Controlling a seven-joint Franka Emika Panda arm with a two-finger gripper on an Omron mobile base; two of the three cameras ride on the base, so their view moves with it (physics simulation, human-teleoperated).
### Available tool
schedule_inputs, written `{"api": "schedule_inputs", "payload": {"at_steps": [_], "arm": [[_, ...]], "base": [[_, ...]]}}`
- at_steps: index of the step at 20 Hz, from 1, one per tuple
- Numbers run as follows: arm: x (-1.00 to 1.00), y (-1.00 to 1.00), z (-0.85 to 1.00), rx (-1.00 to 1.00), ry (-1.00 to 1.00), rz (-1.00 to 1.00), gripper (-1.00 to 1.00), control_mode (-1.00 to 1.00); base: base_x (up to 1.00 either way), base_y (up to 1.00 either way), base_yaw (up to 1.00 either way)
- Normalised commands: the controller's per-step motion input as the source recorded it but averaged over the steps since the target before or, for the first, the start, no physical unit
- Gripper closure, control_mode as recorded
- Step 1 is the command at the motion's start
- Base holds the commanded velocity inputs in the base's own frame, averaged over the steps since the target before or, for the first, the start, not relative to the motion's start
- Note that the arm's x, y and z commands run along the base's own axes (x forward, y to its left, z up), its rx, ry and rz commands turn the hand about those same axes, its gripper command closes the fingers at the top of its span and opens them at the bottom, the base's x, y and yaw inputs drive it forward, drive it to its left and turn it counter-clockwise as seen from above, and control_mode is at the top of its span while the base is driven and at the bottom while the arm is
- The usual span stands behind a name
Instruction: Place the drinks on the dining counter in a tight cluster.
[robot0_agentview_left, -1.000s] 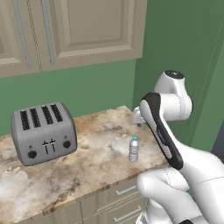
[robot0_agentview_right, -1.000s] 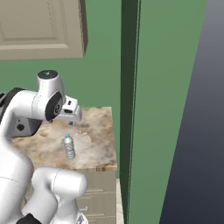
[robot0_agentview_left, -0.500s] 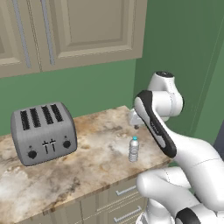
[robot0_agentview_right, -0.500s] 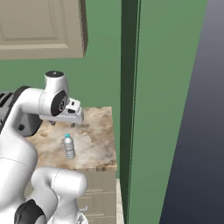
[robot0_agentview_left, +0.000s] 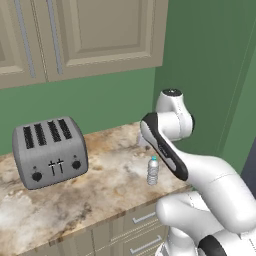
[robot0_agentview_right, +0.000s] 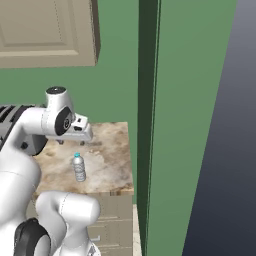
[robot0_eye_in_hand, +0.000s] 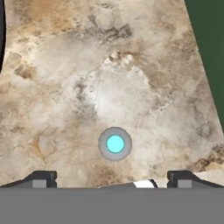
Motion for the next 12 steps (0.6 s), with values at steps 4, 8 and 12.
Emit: {"api": "schedule_inputs", "payload": {"at_steps": [4,8,12], "arm": [[0.25,0.05,0.00,-0.05,0.03,-0.02,-1.00,-1.00],[0.01,-0.06,-0.03,0.00,0.05,0.00,-1.00,-1.00],[-0.15,-0.13,-0.15,0.03,0.03,-0.02,-1.00,-1.00]], "base": [[0.00,0.00,0.00],[0.00,0.00,0.00],[0.00,0.00,0.00]]}}
